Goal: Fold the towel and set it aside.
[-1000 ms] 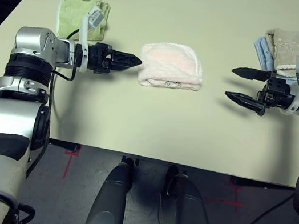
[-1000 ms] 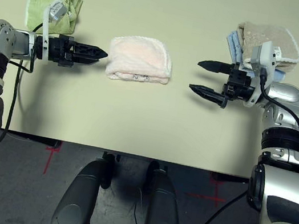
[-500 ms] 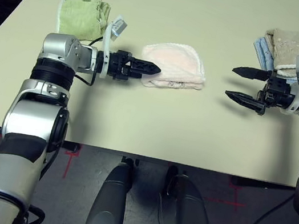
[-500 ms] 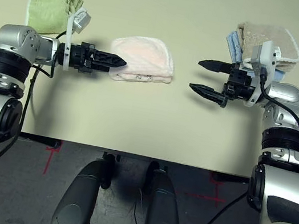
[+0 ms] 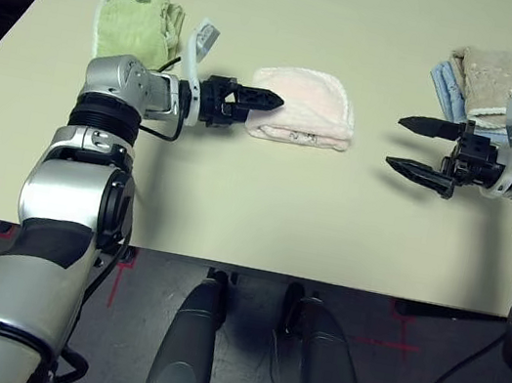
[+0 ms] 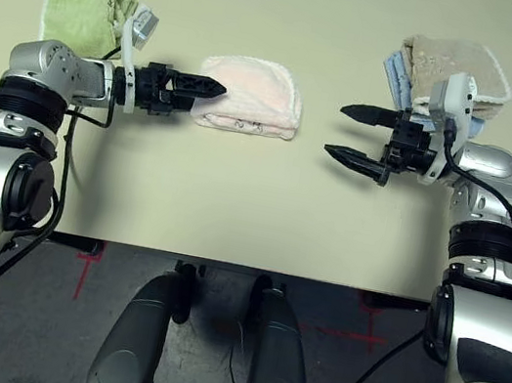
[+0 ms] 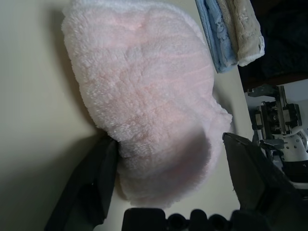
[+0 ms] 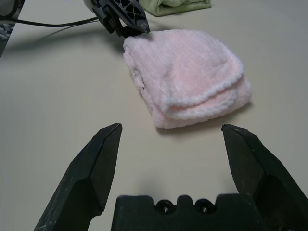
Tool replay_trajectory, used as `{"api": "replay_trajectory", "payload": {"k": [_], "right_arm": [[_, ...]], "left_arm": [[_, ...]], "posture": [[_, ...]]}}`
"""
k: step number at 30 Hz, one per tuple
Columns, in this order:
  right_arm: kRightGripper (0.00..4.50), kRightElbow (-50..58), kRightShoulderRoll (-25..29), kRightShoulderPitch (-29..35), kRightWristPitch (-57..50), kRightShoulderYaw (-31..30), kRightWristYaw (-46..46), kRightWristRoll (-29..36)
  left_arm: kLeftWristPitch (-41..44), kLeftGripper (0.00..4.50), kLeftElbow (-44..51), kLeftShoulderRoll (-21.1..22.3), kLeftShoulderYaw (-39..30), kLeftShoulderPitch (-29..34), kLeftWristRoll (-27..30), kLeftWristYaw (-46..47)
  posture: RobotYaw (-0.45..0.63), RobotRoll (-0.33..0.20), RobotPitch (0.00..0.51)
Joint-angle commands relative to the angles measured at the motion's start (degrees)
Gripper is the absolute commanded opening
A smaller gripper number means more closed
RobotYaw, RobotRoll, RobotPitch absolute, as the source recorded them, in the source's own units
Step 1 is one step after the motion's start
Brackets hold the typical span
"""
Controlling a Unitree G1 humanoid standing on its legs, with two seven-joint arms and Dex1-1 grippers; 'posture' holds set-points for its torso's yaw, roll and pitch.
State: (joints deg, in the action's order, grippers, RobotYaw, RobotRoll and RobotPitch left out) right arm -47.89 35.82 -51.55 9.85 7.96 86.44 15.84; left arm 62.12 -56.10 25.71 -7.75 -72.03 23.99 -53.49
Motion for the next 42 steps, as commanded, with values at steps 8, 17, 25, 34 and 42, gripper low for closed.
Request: {"api": "replay_trajectory", "payload": {"k": [8,17,25,34,42], "right_arm": [[4.50,-0.2,1.1,0.4,0.8,-0.3,-0.1,-0.1],[4.50,-0.2,1.2,0.5,0.9,-0.4,-0.2,-0.3],[4.50,-0.6,1.3,0.4,1.0,-0.4,-0.6,-0.5],[4.50,-1.6,0.9,-0.3,1.3,-1.0,-0.7,-0.8],[4.50,-3.0,0.4,-1.6,1.6,-1.5,-0.5,-1.1]], "left_arm": [[1.8,0.09,0.0,-0.4,0.4,0.5,-0.6,-0.4],[2.6,0.04,0.6,0.0,-1.3,0.7,0.3,0.3],[3.1,0.04,3.5,2.5,-8.1,1.5,3.3,3.7],[-3.5,0.04,2.9,7.0,-15.7,0.8,4.7,10.1],[-14.7,0.04,-2.4,9.3,-20.3,-4.3,5.0,13.9]], "posture": [[0.01,0.000,0.286],[0.02,0.000,0.279],[0.02,0.000,0.275],[0.04,0.000,0.275],[0.05,0.000,0.274]]}}
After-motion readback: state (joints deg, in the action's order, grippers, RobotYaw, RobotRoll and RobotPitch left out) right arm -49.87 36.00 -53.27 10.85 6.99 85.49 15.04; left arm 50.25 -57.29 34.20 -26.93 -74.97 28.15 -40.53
